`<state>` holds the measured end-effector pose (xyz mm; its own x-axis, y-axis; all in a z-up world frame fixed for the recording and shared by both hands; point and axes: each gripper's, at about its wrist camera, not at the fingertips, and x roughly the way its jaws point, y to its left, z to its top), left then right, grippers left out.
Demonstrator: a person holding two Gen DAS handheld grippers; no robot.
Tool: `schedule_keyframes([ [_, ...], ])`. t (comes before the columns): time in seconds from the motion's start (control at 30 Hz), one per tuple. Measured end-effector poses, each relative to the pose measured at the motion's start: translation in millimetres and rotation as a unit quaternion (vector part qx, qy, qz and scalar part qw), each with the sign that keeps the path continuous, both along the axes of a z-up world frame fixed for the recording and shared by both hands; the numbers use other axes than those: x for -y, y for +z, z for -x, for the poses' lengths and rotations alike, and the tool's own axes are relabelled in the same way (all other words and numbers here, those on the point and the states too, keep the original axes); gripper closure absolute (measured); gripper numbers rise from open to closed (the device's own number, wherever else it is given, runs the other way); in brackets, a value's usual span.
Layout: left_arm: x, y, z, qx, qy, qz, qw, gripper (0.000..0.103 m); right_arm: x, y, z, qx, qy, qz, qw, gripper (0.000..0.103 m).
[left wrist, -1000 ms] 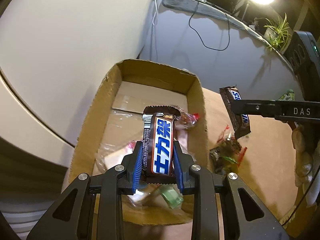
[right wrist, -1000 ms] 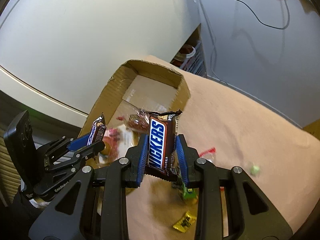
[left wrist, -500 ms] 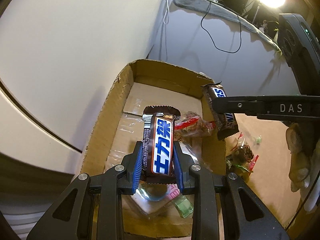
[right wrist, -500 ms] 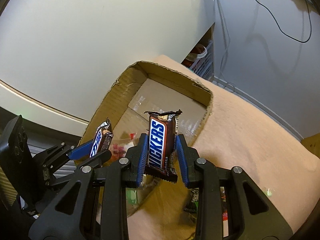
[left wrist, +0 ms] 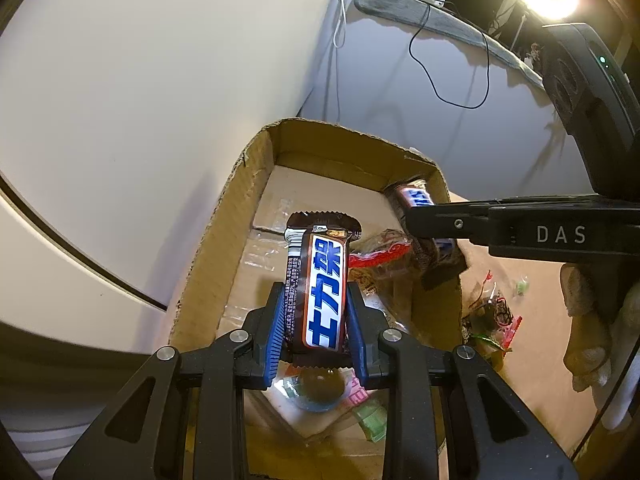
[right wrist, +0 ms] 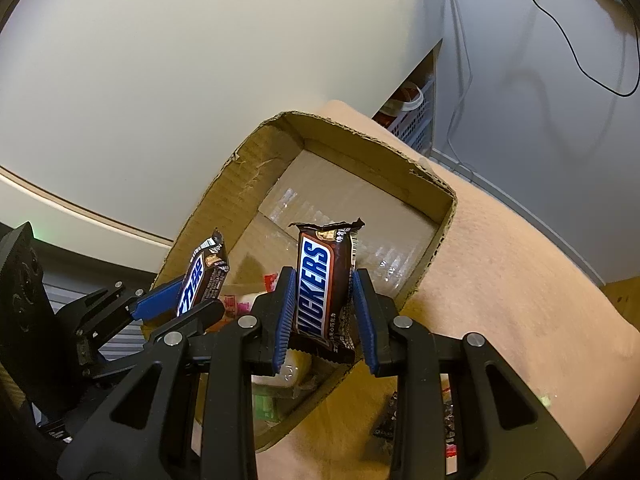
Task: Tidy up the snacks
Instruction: 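Open both tools to drop the bars into the box and withdraw, then grasp the yellow candy with the left tool while the right tool grasps the small green candy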
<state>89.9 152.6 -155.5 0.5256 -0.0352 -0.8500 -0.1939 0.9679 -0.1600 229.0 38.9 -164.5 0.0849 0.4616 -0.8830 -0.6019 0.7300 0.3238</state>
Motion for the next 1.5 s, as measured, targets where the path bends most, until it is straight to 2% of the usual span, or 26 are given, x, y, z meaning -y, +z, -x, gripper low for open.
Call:
schedule_keyframes([
  [0.27,2.9,1.3,-0.3,-0.002,-0.001,-0.005,1.0,0.075,-2.6,0.8,0.3,0.005,0.002,0.002,1.0,0.072],
  [0.3,2.9,1.6,-0.3,-0.001,-0.001,-0.006,1.0,0.075,-2.5,0.8,0.2,0.005,0.002,0.003,1.0,0.068],
  [0.4,3.4,2.6,0.1,0.0,-0.002,-0.007,1.0,0.075,-1.5,3.9,1.3,0.014,0.001,0.004,1.0,0.048],
  [0.43,3.6,2.9,0.5,0.0,-0.001,-0.007,1.0,0.075,-0.7,5.8,1.6,0.017,0.0,0.003,1.0,0.047],
  [0.97,21.1,14.0,9.0,0.012,-0.015,0.0,0.9998,0.075,24.7,26.5,10.1,0.035,-0.01,0.002,0.999,0.046],
  [1.27,60.9,17.9,15.2,0.016,-0.053,0.02,0.9983,0.075,88.7,33.3,23.5,0.043,-0.038,0.009,0.998,0.046],
  [1.5,100.8,11.7,22.9,0.002,-0.099,0.039,0.9943,0.075,151.4,20.7,25.6,0.032,-0.067,0.019,0.997,0.046],
])
